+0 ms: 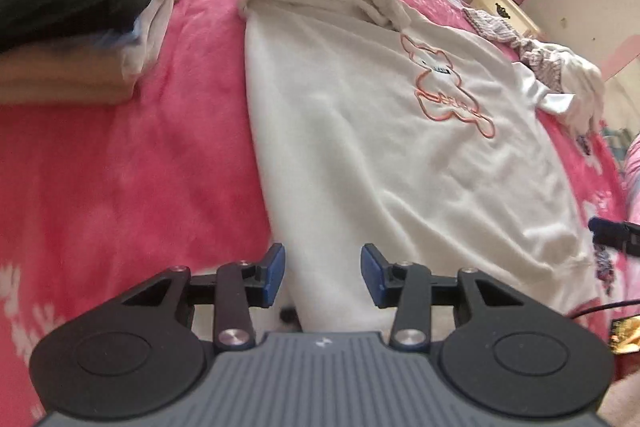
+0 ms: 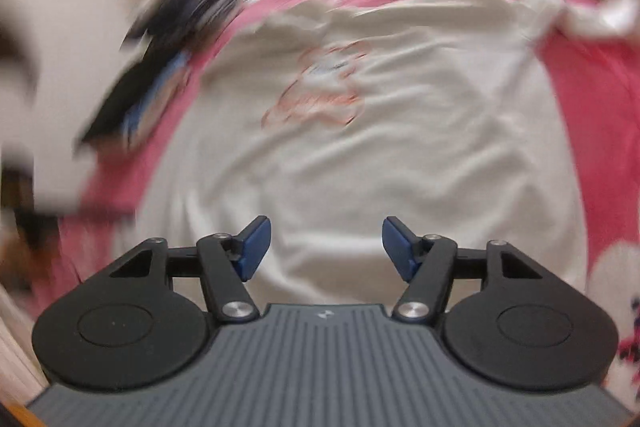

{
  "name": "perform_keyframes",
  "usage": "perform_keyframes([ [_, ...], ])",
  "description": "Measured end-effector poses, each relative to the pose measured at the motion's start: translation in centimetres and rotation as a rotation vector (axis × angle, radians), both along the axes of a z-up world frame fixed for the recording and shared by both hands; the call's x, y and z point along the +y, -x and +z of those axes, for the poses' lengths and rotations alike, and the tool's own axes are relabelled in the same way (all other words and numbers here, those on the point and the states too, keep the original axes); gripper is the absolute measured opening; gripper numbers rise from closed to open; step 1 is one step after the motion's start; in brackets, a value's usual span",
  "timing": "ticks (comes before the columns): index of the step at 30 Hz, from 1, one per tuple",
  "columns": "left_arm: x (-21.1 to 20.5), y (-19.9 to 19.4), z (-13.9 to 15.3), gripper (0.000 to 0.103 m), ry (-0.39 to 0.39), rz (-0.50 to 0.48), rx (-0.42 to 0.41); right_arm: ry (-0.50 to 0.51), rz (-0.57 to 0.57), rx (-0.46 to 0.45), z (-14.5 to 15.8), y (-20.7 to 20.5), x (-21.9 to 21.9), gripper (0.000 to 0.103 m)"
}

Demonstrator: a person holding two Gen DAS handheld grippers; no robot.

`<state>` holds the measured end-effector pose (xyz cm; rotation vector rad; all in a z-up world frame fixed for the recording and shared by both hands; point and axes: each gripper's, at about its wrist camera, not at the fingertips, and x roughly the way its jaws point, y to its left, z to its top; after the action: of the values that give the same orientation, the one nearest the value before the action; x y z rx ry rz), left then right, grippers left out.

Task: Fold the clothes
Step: 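Release both grippers and lay the sweatshirt flat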

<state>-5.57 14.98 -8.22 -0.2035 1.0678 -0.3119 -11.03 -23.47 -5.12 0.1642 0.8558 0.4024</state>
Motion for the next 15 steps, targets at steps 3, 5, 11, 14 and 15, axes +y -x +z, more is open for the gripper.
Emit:
perform_keyframes([
  [3,-1.4,0.0,-0.1,0.045,0.008,0.022,-0.021,0.030,0.171,-0.074,-0.7,0.7,3.0,0.061],
  [5,-2.4,0.2,-0.2,0.046,0.004,0.028,-0.035,0.040,0.230,-0.092,-0.7,0.7,4.2,0.061],
  [11,-5.2,0.8,-0.3,0.048,-0.054,-0.004,-0.055,0.009,0.255,-0.076,-0.9,0.5,4.5,0.061],
  [14,-5.6,0.8,-0.5,0.049,-0.073,-0.010,-0.056,0.009,0.228,-0.078,-0.8,0.7,4.0,0.061],
  [15,-5.8,0.8,-0.5,0.049,-0.080,-0.012,-0.056,0.010,0.220,-0.076,-0.9,0.7,3.8,0.062],
])
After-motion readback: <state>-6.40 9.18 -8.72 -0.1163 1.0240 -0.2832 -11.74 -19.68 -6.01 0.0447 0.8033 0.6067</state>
